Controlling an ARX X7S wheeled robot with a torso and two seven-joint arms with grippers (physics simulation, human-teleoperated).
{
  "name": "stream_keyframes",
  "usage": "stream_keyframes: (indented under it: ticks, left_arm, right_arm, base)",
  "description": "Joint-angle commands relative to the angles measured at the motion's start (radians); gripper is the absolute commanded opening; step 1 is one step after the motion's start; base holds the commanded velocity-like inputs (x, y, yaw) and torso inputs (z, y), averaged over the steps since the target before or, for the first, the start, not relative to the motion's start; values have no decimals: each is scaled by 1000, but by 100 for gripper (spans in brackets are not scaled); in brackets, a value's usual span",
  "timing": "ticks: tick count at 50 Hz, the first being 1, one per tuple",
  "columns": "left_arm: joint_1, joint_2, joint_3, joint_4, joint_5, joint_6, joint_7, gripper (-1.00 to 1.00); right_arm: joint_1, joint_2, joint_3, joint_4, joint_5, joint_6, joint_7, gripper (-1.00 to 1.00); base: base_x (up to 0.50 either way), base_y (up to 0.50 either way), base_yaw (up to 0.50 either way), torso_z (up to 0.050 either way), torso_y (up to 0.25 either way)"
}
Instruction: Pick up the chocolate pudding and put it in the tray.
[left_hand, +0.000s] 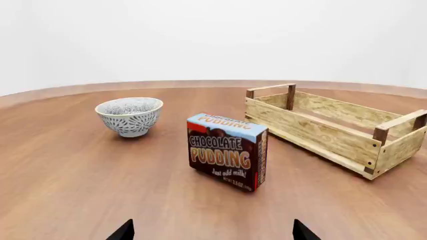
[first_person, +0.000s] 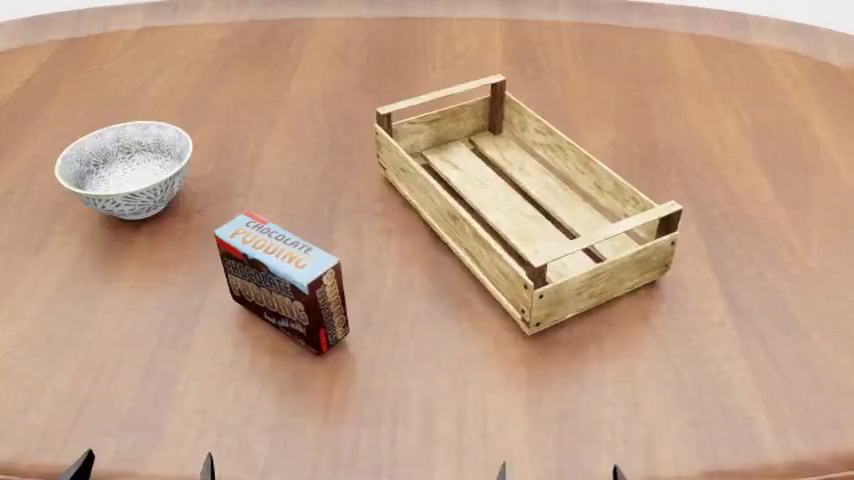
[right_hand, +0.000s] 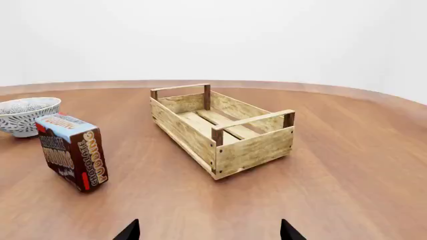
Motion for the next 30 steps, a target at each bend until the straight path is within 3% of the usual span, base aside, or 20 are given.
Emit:
stream_keyframes:
  ticks: [1, 4, 16, 30]
  left_arm:
    - [-3, -34, 40, -11, -34, 9, -39, 100]
    - [16, -49, 48, 41, -17, -6, -61, 100]
    - [28, -76, 76, 156, -5, -58, -93, 100]
    - [35, -92, 99, 218, -33, -92, -101, 100]
  right_arm:
    - [2, 56, -68, 2, 56, -3, 68, 100]
    - [4, 71, -74, 15, -12, -32, 122, 100]
    - [11, 99, -84, -146, 10, 68, 127, 100]
    - [22, 112, -110, -140, 23, 56, 137, 100]
  base:
    - [0, 0, 0, 0, 0]
    - [0, 0, 0, 0, 0]
    - [31, 0, 0, 0, 0]
    - [330, 96, 0, 0, 0]
